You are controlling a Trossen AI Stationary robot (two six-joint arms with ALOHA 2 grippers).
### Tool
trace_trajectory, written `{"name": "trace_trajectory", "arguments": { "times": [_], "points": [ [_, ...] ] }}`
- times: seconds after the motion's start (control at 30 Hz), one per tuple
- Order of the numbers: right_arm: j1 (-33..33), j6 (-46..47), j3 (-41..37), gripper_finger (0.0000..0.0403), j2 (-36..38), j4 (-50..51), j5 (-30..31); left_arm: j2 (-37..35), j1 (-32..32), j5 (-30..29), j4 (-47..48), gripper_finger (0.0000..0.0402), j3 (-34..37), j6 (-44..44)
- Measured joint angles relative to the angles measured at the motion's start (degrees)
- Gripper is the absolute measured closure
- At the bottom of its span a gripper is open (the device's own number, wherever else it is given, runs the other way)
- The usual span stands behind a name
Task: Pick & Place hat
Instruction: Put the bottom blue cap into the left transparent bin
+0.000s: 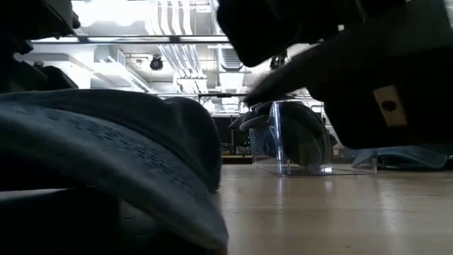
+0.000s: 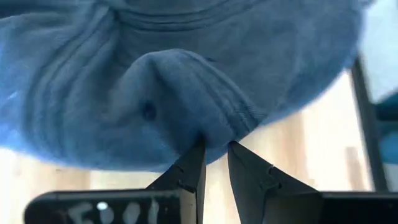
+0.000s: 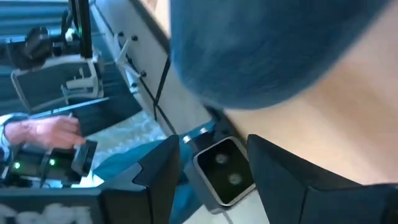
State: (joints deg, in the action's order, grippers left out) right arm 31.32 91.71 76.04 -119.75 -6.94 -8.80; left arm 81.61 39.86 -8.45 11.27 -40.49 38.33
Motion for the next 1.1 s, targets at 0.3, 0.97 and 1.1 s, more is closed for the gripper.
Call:
{"name": "trace_trajectory", "arguments": {
  "times": [0.3,0.97,1.1],
  "points": [
    [3.3,2.7,10.2,0.0218,-7.6,0.7,4.1,-0.1,0.3,-1.7,2.0,0.0339,-0.5,1.2],
    [2.7,7.7,11.8,0.0218,-3.5,16.4,34.1,7.2,6.9,0.6,-9.6,0.0339,-3.5,6.0],
    [2.4,7.6,11.8,0.0218,-3.2,17.2,30.1,6.8,7.3,-0.5,-3.6,0.0339,-8.3,5.7]
  ]
}}
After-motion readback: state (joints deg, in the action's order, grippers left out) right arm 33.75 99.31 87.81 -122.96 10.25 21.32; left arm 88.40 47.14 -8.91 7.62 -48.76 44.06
